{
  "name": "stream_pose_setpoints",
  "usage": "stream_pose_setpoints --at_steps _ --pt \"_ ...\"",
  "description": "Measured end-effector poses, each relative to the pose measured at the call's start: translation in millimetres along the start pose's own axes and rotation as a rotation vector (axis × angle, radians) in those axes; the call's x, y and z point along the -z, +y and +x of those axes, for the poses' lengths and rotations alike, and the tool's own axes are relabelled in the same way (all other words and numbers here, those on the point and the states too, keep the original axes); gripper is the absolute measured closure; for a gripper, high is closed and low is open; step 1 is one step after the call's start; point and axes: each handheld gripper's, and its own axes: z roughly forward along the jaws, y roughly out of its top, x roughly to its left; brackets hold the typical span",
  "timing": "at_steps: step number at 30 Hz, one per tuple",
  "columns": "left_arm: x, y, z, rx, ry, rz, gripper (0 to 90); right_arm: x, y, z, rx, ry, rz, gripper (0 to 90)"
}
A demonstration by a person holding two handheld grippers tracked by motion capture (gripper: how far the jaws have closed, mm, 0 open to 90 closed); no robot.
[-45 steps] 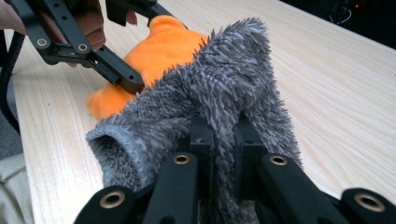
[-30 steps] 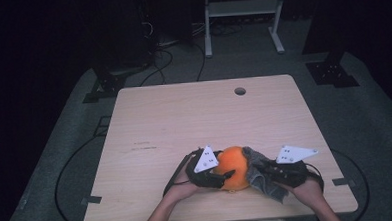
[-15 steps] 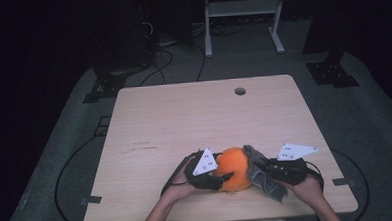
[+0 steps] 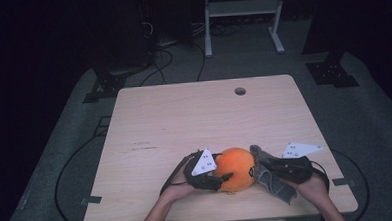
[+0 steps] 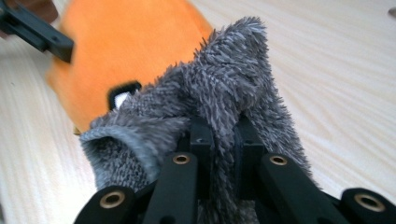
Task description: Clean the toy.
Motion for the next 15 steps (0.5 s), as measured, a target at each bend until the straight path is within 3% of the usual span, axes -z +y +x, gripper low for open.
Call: stream_pose_setpoints --at_steps 4,7,11,13,15 --pt "-0.4 0.3 -1.4 -0.008 0.002 -0.003 32.0 5.8 11.6 9.0 0.006 0.057 -0.089 80.7" --pt "0.4 0.3 -1.2 -0.009 -0.006 -0.006 31.8 -4.3 8.9 10.6 0.031 0.056 -0.045 80.7" --pt "-0.2 0.2 -0.3 -0.004 -0.007 -0.009 31.6 -3.5 1.0 -0.3 0.009 0.006 0.008 80.8" --pt "-0.2 0.3 -0.8 -0.007 -0.006 -0.007 31.7 2.0 3.5 1.5 0.004 0.021 -0.025 80.7" --pt "-2.2 1.7 -4.0 -0.017 -0.005 -0.015 31.8 6.3 12.4 9.5 0.015 0.076 -0.095 80.7"
